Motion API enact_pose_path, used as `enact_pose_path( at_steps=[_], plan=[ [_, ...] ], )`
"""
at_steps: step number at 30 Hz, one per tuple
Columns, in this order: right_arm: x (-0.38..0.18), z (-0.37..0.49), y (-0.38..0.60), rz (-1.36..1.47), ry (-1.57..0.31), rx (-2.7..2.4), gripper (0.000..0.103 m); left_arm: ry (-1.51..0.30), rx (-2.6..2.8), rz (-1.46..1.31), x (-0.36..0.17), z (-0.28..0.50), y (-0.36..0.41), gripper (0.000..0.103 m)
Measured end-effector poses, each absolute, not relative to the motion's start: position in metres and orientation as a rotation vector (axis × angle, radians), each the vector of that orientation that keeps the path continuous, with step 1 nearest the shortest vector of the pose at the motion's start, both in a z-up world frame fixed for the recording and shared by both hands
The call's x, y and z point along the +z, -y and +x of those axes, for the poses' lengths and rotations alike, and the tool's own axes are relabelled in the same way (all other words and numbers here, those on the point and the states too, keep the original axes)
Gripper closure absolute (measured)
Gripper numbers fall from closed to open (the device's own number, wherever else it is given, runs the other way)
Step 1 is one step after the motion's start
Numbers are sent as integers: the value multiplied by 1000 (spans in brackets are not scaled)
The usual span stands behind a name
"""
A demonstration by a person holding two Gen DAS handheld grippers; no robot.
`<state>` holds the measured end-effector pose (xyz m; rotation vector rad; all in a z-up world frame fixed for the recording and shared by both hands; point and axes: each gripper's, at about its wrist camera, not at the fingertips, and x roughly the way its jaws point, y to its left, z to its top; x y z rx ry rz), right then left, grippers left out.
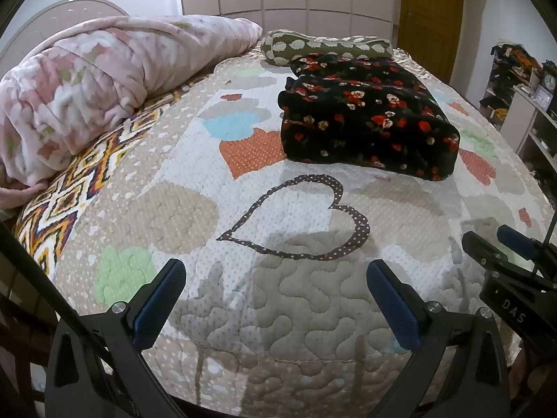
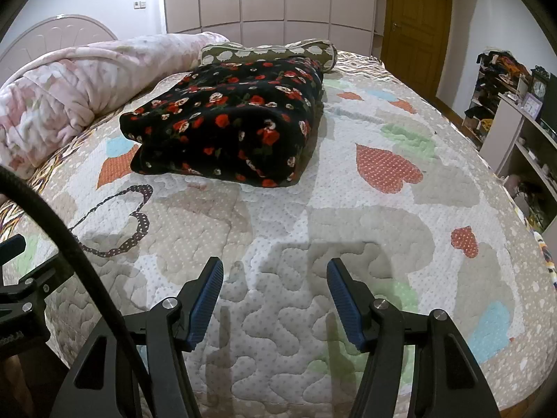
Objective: Fold large clothes
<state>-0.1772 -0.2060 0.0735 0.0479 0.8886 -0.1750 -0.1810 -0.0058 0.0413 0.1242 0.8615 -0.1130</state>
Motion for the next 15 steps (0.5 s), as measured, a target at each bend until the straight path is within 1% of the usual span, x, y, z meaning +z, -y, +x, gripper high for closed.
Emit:
enact_pose_path(
  at_steps=[15],
  plan=[
    [72, -179, 205, 42, -891, -169, 37, -889, -110, 113, 36, -178, 3, 0]
  ],
)
